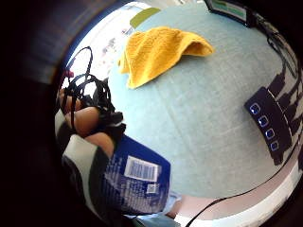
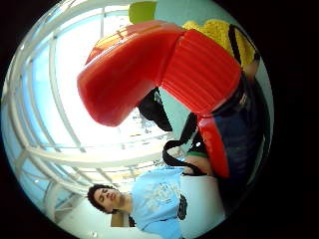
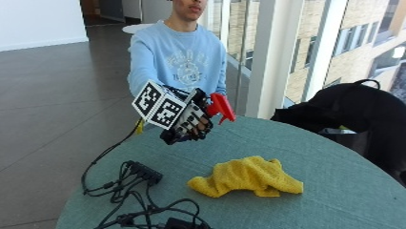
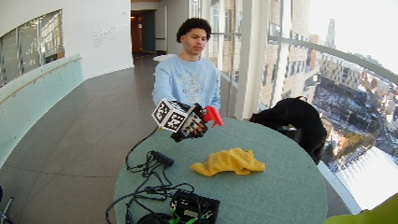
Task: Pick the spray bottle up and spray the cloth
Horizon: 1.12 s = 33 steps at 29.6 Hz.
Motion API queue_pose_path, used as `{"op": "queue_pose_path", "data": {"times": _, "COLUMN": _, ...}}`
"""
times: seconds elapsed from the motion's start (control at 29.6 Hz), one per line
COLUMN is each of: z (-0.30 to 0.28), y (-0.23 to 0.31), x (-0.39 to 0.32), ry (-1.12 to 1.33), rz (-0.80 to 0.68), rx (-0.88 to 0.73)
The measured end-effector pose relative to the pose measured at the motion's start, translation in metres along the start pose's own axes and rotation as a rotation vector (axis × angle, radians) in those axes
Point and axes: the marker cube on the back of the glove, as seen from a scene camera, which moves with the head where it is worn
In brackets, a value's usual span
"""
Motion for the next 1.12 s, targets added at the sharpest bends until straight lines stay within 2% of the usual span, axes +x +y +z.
{"op": "queue_pose_path", "data": {"times": 0.3, "z": 0.007, "y": -0.002, "x": -0.007, "ry": -0.004, "rz": -0.015, "rx": -0.002}}
{"op": "queue_pose_path", "data": {"times": 0.51, "z": 0.026, "y": -0.001, "x": -0.032, "ry": -0.055, "rz": -0.120, "rx": 0.009}}
{"op": "queue_pose_path", "data": {"times": 0.85, "z": 0.090, "y": -0.004, "x": -0.097, "ry": -0.190, "rz": -0.362, "rx": 0.030}}
{"op": "queue_pose_path", "data": {"times": 1.12, "z": 0.167, "y": -0.024, "x": -0.128, "ry": -0.326, "rz": -0.466, "rx": -0.010}}
